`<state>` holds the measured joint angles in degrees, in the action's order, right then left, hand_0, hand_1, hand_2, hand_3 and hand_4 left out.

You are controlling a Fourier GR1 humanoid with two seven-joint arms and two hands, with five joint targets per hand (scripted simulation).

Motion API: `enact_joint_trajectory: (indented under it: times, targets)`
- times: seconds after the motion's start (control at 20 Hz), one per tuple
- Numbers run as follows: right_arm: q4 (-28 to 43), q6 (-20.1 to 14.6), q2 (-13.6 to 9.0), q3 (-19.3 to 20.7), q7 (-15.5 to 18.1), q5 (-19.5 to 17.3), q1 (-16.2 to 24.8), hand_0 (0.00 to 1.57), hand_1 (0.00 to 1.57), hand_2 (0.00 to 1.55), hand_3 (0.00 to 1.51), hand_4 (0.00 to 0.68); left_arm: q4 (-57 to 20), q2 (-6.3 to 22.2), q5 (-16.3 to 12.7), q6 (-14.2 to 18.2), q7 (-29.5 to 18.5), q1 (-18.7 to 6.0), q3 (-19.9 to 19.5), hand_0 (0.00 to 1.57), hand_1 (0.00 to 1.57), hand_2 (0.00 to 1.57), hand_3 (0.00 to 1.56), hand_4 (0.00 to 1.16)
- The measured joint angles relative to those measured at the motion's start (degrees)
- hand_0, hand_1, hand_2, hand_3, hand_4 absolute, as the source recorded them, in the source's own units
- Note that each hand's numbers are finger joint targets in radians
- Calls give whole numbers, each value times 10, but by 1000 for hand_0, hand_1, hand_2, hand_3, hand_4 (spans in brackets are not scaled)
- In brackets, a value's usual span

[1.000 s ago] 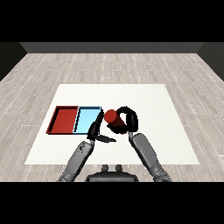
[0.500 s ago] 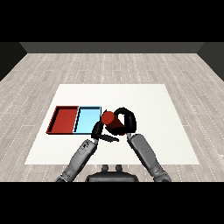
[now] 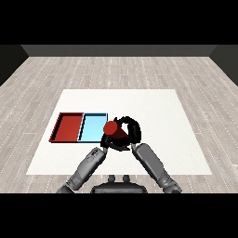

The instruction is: Pick the red can and put it in the red box

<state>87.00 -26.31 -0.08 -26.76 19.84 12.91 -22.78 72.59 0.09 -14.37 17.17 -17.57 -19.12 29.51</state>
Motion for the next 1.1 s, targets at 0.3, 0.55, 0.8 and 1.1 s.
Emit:
enact_joint_trajectory:
  times: [0.3, 0.55, 0.8, 1.1]
  targets:
    - [-15, -17, -2, -15, 1, 18, -24, 1521, 1521, 1456, 1403, 648, -3, 3, -16, -8, 2, -8, 4, 0, 0, 0, 0, 0]
    - [-7, -20, -5, -26, -3, 5, -19, 1534, 1534, 1468, 1405, 649, -3, 8, -31, 15, -1, -11, 14, 0, 0, 0, 0, 821]
    - [0, -35, -10, -39, 2, -2, -14, 1498, 1498, 1449, 1391, 652, -12, 14, -55, 78, -4, -14, 21, 1571, 1571, 1561, 1478, 1121]
    - [-17, -49, -12, -52, 18, 11, -25, 1482, 1482, 1443, 1391, 644, -26, 17, -67, 115, -6, -19, 28, 1571, 1571, 1557, 1478, 1124]
